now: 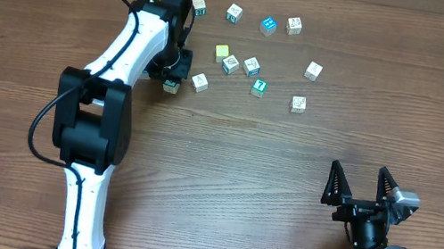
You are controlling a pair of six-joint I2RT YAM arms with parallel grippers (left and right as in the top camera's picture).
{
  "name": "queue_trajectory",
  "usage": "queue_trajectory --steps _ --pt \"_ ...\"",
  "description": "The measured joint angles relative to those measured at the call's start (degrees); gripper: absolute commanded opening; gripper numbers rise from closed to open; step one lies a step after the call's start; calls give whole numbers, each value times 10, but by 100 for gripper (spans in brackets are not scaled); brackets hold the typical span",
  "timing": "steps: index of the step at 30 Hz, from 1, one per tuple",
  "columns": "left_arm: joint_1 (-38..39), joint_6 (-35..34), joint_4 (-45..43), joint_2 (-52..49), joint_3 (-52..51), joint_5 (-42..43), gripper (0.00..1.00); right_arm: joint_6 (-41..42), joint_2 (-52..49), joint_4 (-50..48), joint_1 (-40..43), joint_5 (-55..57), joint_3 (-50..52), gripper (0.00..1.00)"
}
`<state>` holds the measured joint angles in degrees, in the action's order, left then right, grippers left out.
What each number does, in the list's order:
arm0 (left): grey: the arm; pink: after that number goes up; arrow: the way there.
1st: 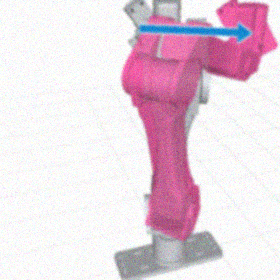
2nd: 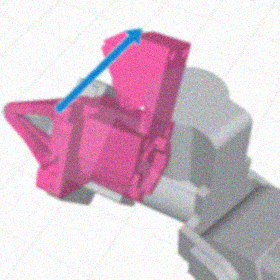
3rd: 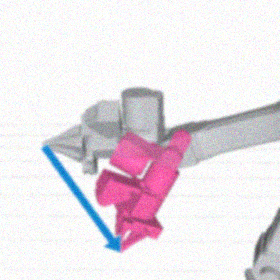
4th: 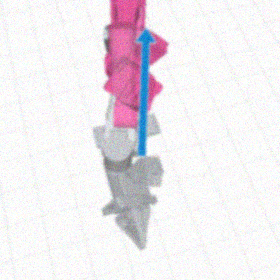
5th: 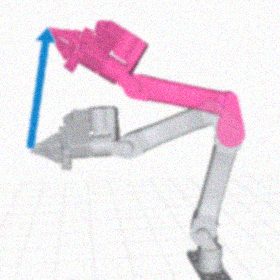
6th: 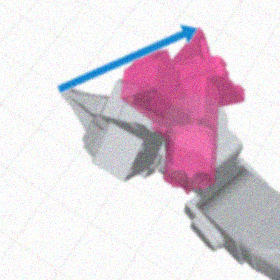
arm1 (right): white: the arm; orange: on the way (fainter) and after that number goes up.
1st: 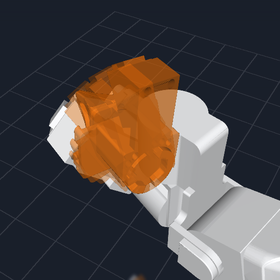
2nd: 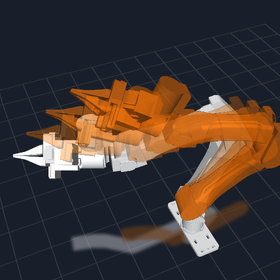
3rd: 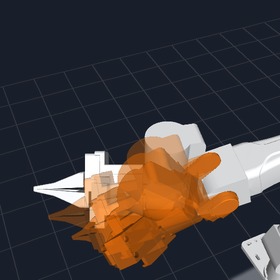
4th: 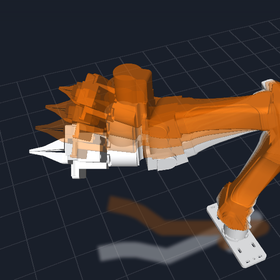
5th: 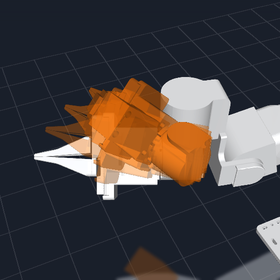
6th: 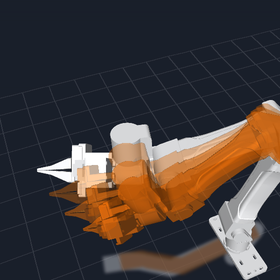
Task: Form a horizontal line
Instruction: 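Close the left gripper around the green 4 block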
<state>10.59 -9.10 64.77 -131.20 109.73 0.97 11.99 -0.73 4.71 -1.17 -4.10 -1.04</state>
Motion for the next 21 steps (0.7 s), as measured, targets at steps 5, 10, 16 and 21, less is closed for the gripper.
queue_trajectory --steps 5,10,16,21 --pt "12 -24 57 71 -3 -2 27 0 0 0 0 0 0 100" --pt "41 -48 114 131 -3 -2 27 0 0 0 0 0 0 100" --pt "84 -73 143 136 -6 -2 23 0 0 0 0 0 0 100" --pt "118 -102 153 136 -7 -2 24 0 0 0 0 0 0 100"
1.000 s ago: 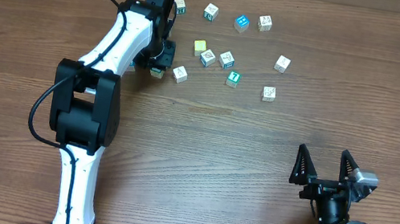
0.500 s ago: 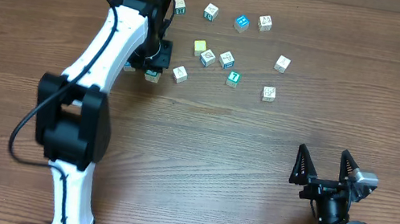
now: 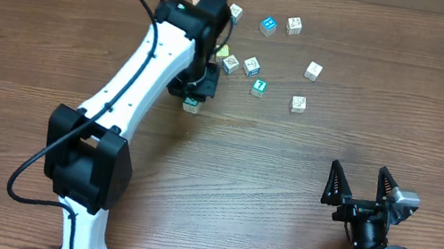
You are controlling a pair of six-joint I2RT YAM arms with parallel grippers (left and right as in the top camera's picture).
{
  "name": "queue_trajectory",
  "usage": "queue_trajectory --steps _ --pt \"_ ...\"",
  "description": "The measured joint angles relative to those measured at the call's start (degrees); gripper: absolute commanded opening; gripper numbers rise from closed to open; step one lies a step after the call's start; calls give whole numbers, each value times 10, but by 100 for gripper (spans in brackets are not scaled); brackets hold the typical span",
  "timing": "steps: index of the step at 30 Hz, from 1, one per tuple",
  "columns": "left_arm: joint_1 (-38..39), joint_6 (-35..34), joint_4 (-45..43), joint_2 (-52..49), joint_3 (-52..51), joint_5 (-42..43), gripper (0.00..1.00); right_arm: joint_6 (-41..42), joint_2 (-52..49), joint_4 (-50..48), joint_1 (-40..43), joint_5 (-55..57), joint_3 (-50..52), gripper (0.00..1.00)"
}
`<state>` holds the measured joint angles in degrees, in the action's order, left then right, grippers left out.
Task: Form a horizontal line
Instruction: 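Close the left gripper around the green 4 block, then lift the green 4 block and carry it toward the front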
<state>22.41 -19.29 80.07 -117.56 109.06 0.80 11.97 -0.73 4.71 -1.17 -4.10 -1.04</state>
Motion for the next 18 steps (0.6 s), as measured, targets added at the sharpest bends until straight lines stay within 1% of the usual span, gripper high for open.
queue_trajectory --steps 4,7,11,18 --pt "22 -30 11 0 -1 -2 24 0 0 0 0 0 0 100" --pt "43 -68 18 0 -1 -24 24 0 0 0 0 0 0 100" --pt "60 -102 21 0 -4 -45 24 0 0 0 0 0 0 100" --pt "77 -142 27 0 -7 -59 24 0 0 0 0 0 0 100"
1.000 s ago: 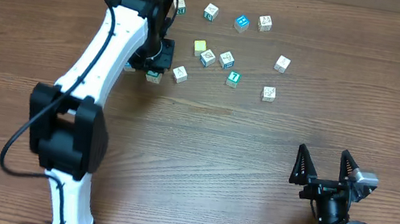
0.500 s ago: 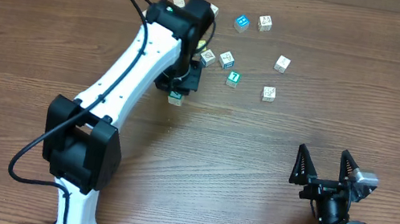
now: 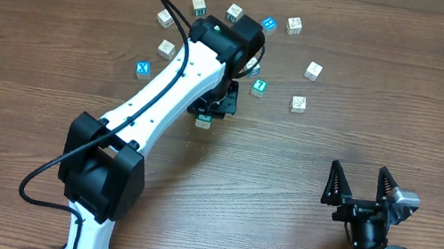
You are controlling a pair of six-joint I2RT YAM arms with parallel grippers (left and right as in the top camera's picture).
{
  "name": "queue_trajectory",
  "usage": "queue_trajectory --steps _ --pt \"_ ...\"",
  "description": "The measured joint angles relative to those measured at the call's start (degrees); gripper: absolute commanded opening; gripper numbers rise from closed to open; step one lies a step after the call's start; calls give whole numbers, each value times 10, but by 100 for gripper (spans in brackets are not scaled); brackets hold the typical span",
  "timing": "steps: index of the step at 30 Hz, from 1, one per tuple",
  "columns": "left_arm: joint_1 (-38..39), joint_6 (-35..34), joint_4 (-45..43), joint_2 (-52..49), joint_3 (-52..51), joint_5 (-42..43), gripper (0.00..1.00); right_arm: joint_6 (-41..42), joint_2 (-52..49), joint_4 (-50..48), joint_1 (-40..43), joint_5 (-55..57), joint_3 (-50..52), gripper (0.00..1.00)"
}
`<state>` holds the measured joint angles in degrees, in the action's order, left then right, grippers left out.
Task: Form a horizontal line
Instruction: 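Lift the green 4 block and carry it toward the front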
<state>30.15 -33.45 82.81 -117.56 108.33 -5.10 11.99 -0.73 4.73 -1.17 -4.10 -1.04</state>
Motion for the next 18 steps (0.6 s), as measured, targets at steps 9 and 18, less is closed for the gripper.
queue_trajectory --steps 9,18 --pt "0 -13 12 0 -4 -3 24 0 0 0 0 0 0 100" --pt "0 -20 -6 0 -49 -4 24 0 0 0 0 0 0 100"
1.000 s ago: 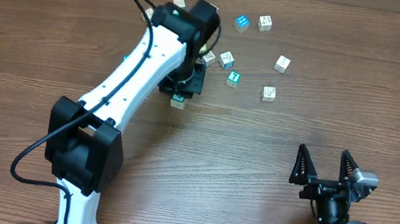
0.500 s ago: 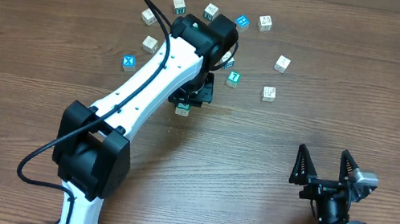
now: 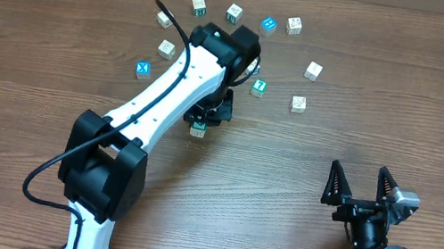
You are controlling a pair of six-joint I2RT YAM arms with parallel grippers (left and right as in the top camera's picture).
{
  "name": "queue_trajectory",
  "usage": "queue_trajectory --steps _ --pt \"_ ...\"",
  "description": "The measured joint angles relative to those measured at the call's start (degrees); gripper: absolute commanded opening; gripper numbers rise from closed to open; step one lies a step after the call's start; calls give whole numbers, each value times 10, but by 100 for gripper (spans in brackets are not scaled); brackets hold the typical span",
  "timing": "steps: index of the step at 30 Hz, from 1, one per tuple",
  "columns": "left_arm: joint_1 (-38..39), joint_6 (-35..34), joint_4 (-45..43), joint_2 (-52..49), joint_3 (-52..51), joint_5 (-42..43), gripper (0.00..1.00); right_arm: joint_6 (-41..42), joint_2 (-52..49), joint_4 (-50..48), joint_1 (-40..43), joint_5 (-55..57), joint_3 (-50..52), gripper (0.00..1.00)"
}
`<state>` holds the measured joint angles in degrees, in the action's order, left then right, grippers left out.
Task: Form a horizontal line
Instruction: 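Lift the green 4 block and carry it toward the front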
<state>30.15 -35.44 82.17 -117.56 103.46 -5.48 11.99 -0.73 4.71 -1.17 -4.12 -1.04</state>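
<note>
Small lettered cubes lie scattered across the far part of the table. Among them are a blue cube [image 3: 143, 68], a pale cube [image 3: 167, 47], a teal cube [image 3: 258, 86] and a pale cube [image 3: 298, 104] on the right. My left arm reaches over the cluster's middle and hides a few cubes. My left gripper [image 3: 200, 126] points down just in front of the cluster, shut on a pale cube [image 3: 198, 132] at the tabletop. My right gripper [image 3: 361, 186] stands open and empty near the front right.
A back row of cubes runs from one cube [image 3: 164, 18] past another [image 3: 234, 12] to a far one [image 3: 294, 25]. A lone cube [image 3: 313, 70] sits further right. The wooden table [image 3: 338, 135] ends at a cardboard wall at the back.
My left gripper, still holding the pale cube, has shifted slightly toward the front and a touch left. The right arm has not moved.
My left gripper was at the cluster's left side with a pale cube at its tips. Then it was further right and nearer the front with the cube, then right again. Now it is just in front of the cluster's middle. The right gripper stayed open at rest.
</note>
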Motion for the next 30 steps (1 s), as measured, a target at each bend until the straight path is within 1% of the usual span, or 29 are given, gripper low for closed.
queue_trajectory --steps 13,17,25,30 --pt "0 -9 -71 0 -102 7 24 0 0 0 0 0 0 100" --pt "0 -11 -75 0 -105 13 23 0 0 0 0 0 0 100" --pt "0 -11 -75 0 -105 27 17 0 0 0 0 0 0 100" --pt "0 -11 -75 0 -105 35 19 0 0 0 0 0 0 100"
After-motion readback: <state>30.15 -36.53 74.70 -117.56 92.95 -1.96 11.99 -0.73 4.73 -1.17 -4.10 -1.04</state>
